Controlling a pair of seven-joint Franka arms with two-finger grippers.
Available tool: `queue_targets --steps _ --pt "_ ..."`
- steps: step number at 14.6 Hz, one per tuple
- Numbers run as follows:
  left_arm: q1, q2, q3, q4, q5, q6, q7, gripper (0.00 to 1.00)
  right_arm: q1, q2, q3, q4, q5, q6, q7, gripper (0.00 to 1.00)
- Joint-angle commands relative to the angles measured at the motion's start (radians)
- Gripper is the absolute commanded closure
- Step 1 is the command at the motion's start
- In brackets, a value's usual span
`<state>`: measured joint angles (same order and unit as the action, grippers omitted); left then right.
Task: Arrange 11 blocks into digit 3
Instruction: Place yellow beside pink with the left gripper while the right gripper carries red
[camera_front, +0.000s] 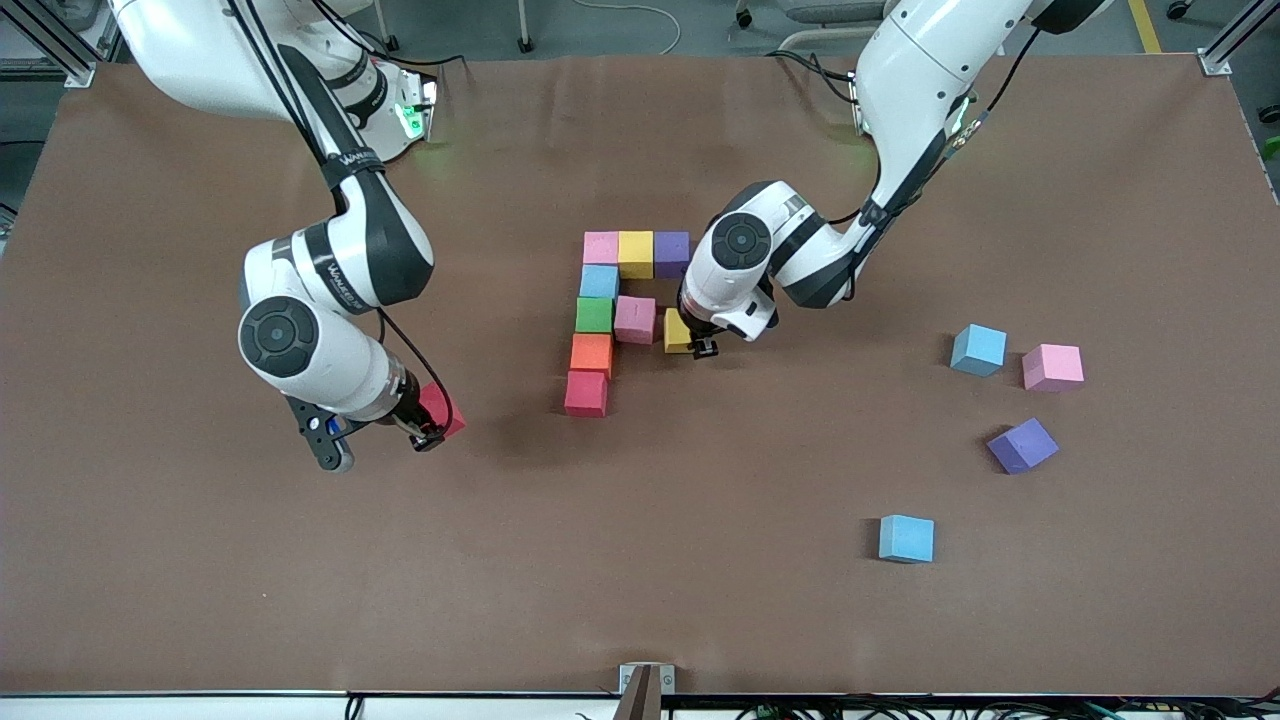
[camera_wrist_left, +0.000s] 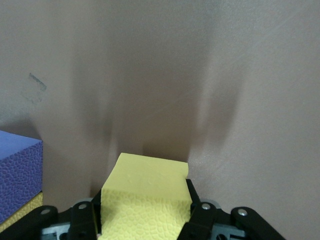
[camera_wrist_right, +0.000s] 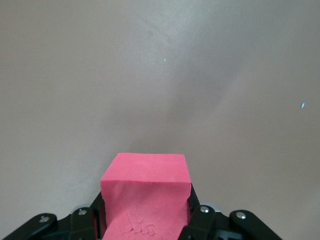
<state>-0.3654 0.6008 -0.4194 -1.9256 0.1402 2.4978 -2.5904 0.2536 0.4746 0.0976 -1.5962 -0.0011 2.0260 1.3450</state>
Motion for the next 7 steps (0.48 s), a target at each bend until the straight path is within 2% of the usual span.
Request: queue_targets --steps 1,7 --pt "-0.024 0.028 0.017 0.023 0.074 0.009 -0.077 0.77 0.012 0.001 -0.003 0.010 0.015 -0.012 0.036 1.00" --pt "-0.040 0.040 0.017 0.051 0.105 0.006 -0.117 0.77 0.030 0.002 -0.003 0.010 0.016 -0.010 0.048 1.00"
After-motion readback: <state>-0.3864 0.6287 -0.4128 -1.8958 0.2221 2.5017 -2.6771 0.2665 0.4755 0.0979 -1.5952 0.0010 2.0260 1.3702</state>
